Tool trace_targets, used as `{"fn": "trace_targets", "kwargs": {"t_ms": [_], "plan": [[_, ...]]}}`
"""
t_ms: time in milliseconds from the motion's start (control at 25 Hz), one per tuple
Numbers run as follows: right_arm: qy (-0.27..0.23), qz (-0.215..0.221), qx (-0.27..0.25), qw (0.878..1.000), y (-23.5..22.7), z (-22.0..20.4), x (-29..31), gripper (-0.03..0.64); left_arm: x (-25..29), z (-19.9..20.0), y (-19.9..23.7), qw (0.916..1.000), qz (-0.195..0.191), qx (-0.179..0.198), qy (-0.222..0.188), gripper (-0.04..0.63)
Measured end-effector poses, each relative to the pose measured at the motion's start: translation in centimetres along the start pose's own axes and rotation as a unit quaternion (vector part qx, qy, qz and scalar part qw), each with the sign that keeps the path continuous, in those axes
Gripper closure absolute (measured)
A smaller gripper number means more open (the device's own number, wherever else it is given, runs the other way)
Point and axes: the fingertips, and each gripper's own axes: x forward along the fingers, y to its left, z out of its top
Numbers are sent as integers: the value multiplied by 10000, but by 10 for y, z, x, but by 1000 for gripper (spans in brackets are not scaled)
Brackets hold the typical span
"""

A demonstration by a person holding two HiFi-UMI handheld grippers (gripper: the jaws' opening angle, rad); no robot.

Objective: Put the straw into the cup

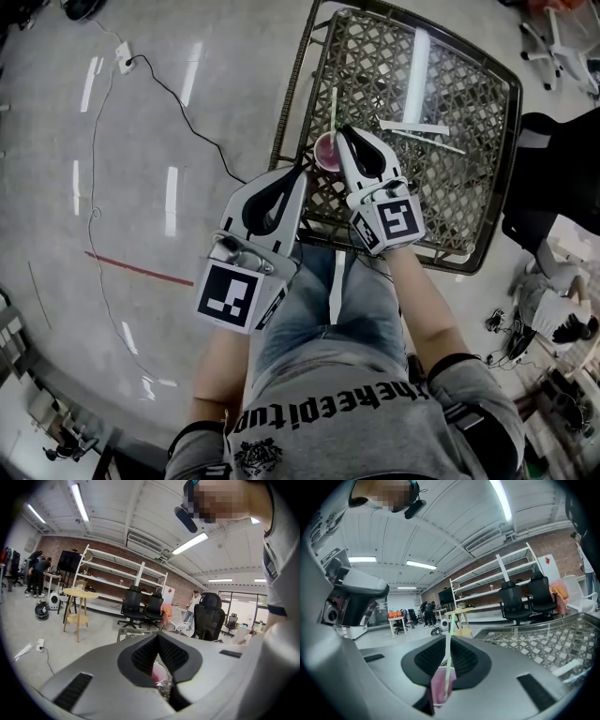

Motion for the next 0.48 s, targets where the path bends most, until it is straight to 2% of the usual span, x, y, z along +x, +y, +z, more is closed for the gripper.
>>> {"fn": "trace_targets", "kwargs": {"t_ms": [120,320,480], "plan": [[16,27,23,10000,1,1,-2,560,-1,0,-2,10000,-3,11,-24,563],[68,184,-25,9998,9,8,-9,614,-3,3,-7,10000,-6,38,-50,563],[95,344,-57,9993,15,17,-18,621,-3,9,-13,9999,-7,76,-117,563]]}}
